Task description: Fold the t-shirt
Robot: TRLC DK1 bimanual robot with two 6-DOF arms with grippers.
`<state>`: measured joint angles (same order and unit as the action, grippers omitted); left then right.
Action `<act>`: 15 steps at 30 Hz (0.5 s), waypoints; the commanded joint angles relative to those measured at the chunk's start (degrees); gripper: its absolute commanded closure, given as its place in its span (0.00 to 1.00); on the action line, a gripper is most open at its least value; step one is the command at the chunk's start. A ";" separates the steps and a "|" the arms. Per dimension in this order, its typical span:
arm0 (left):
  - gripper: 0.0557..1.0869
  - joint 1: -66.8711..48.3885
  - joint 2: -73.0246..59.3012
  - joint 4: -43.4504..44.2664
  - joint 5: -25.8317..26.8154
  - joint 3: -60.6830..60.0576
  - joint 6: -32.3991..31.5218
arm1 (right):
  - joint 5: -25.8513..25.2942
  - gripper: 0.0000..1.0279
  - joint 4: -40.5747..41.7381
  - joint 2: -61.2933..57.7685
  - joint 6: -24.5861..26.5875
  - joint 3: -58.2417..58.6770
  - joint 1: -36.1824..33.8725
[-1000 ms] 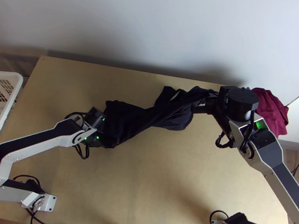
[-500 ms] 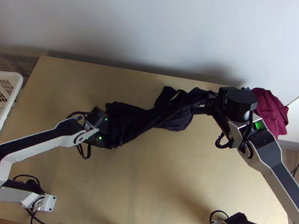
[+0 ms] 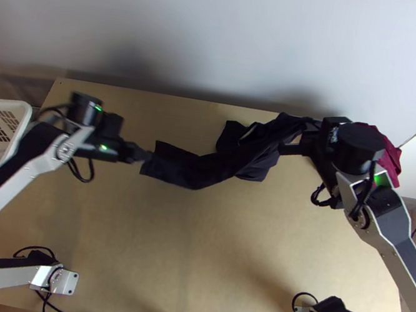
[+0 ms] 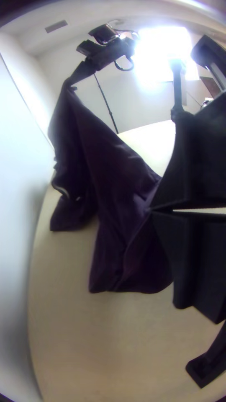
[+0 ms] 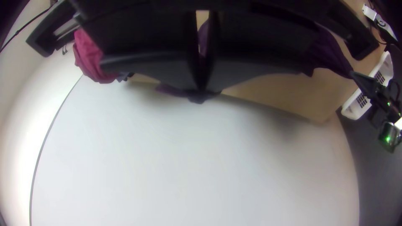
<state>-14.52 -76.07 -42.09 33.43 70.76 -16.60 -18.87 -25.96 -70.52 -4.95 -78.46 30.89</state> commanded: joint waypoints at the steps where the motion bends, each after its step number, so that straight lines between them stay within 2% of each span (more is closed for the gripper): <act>1: 0.96 6.44 5.76 -0.72 2.78 9.04 -1.77 | 0.15 0.97 1.35 2.85 1.17 -3.90 0.31; 3: 0.96 8.72 7.87 4.64 5.59 9.22 -7.39 | 1.38 0.97 0.38 3.46 1.08 -6.10 0.48; 6: 0.96 9.69 11.12 10.80 5.68 9.66 -12.58 | 2.17 0.97 0.38 4.96 0.91 -8.29 0.83; 10: 0.96 14.17 12.62 15.37 5.68 11.33 -20.75 | 2.53 0.97 4.51 7.33 1.00 -10.93 0.83; 15: 0.96 19.62 16.66 18.00 5.42 11.50 -26.38 | 2.61 0.97 7.94 8.21 1.79 -17.78 0.22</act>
<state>-1.67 -64.20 -28.84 38.48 80.73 -34.63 -16.88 -22.11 -64.29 -3.77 -89.32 31.48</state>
